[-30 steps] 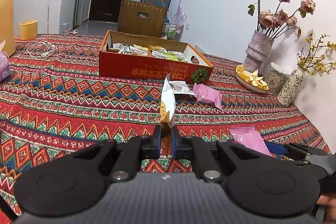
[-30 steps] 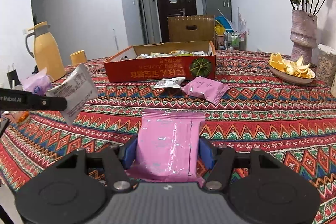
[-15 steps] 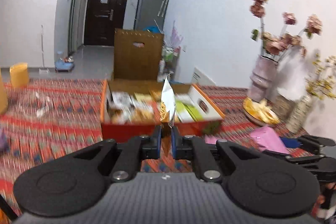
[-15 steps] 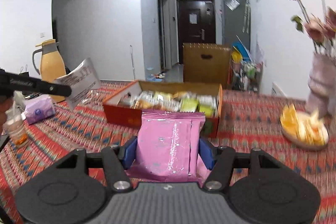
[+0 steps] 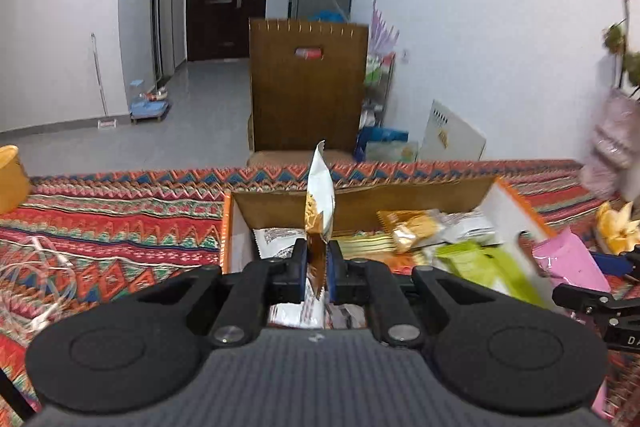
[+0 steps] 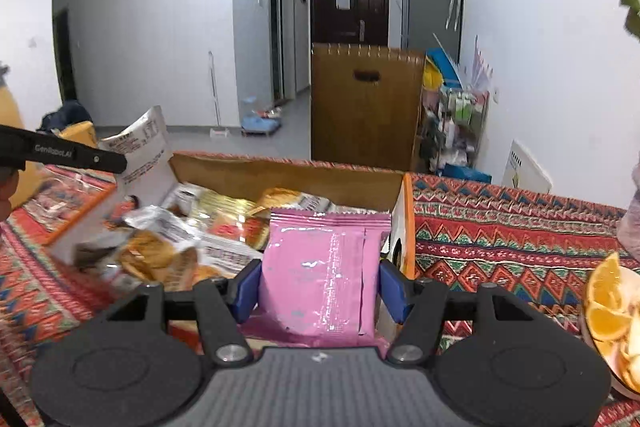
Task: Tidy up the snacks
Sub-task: 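Carry both packets into the box and open both tools, then withdraw both tools from the box toward the last pink and white packets, then grasp the pink packet with the right tool while the left tool grasps the white packet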
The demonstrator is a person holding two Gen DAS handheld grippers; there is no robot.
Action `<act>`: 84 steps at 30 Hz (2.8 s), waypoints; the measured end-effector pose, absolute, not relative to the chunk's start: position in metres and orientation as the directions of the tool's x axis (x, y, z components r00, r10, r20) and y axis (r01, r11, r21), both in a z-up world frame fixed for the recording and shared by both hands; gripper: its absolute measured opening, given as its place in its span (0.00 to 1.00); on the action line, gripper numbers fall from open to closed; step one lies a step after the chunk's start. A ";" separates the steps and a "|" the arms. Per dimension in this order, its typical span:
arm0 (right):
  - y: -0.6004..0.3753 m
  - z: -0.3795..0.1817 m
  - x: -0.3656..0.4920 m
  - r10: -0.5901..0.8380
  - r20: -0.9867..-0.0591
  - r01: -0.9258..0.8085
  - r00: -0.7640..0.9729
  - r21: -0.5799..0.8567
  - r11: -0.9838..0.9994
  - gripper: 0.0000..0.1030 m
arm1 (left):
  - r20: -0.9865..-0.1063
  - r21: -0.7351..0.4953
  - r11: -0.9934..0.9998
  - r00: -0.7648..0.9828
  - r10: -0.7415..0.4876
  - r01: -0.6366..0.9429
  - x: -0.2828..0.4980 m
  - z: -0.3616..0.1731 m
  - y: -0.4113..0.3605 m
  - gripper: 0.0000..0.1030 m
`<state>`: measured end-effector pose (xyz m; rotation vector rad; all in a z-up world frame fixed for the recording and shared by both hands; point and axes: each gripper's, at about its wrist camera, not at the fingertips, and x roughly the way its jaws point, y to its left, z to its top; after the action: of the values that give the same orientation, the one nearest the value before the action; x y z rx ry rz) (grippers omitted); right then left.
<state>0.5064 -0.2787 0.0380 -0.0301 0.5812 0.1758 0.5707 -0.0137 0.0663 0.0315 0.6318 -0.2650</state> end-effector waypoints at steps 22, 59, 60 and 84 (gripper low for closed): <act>-0.308 0.094 0.478 0.116 -0.416 -0.125 0.902 0.006 0.992 0.78 | -0.534 -0.118 0.947 0.786 -0.313 0.297 0.512 0.113 0.001 0.74; -0.335 -0.019 0.112 0.179 -0.571 -0.099 0.801 0.170 0.981 1.00 | -0.613 -0.002 0.995 0.786 -0.083 0.103 0.124 0.017 -0.032 0.99; -0.337 -0.019 0.111 0.177 -0.569 -0.095 0.803 0.171 0.981 1.00 | -0.613 -0.001 0.994 0.785 -0.086 0.108 0.126 0.018 -0.034 0.99; -0.315 0.011 0.364 0.316 -0.578 -0.399 0.753 -0.020 0.917 0.92 | -0.573 0.053 0.986 0.813 -0.100 0.159 0.284 0.048 -0.081 1.00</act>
<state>0.3636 -0.3149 0.0115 -0.1452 0.6034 0.3918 0.2843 -0.0810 0.0478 0.0999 0.6054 -0.1385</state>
